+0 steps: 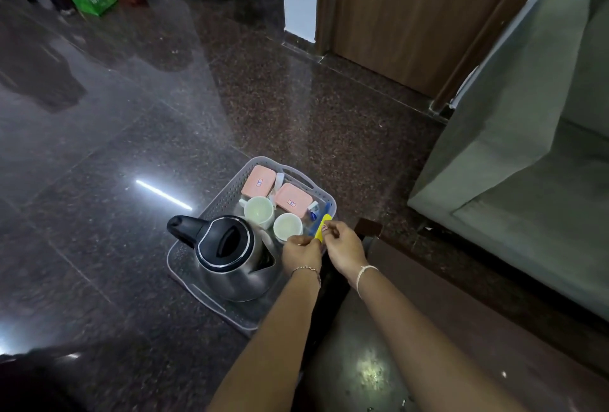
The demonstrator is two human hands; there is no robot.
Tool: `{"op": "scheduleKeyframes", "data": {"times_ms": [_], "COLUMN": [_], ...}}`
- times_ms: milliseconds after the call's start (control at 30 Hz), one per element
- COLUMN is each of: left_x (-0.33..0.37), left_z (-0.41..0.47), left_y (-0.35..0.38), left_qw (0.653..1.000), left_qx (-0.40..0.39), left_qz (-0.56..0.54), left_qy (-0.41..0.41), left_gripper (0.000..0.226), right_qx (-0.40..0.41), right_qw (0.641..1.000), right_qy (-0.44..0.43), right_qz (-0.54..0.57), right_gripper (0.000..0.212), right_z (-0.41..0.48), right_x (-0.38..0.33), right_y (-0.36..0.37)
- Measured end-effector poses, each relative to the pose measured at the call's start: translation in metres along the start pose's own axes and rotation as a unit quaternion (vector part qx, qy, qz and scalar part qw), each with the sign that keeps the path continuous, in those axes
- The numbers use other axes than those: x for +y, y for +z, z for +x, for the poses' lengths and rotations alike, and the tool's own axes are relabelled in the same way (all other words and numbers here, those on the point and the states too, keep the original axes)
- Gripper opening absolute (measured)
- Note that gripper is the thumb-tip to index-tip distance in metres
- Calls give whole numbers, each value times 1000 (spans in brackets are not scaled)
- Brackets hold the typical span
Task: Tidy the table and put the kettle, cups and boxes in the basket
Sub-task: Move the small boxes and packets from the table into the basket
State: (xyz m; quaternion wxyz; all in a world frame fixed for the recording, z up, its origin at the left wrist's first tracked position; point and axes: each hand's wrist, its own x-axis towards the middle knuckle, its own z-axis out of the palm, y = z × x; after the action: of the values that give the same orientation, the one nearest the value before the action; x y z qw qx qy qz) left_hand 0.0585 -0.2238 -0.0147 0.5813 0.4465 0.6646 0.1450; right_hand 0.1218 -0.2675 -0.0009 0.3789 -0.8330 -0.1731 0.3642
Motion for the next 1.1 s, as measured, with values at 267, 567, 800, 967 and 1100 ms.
{"op": "scheduleKeyframes", "data": {"times_ms": [267, 567, 800, 967, 1100], "left_x": [-11, -17, -10, -11, -10], "left_z": [32, 37, 30, 19, 2], "left_y": [6, 4, -1, -10, -16], "left_qw": [995, 999, 996, 996, 997], "left_qx": [-11, -6, -19, -23, -34], "left_qz": [-79, -23, -80, -83, -73], "left_qy": [-53, -30, -18, 9, 13], "left_gripper": [14, 8, 28, 27, 28], "right_qx": [-22, -42, -43, -41, -38], "right_qw": [999, 997, 997, 998, 998], "right_qy": [7, 14, 8, 14, 9], "right_qz": [-27, -57, -56, -51, -40], "right_gripper": [26, 27, 29, 28, 29], "right_z": [10, 13, 8, -5, -22], "right_x": [8, 16, 18, 15, 10], "right_y": [9, 17, 21, 18, 10]}}
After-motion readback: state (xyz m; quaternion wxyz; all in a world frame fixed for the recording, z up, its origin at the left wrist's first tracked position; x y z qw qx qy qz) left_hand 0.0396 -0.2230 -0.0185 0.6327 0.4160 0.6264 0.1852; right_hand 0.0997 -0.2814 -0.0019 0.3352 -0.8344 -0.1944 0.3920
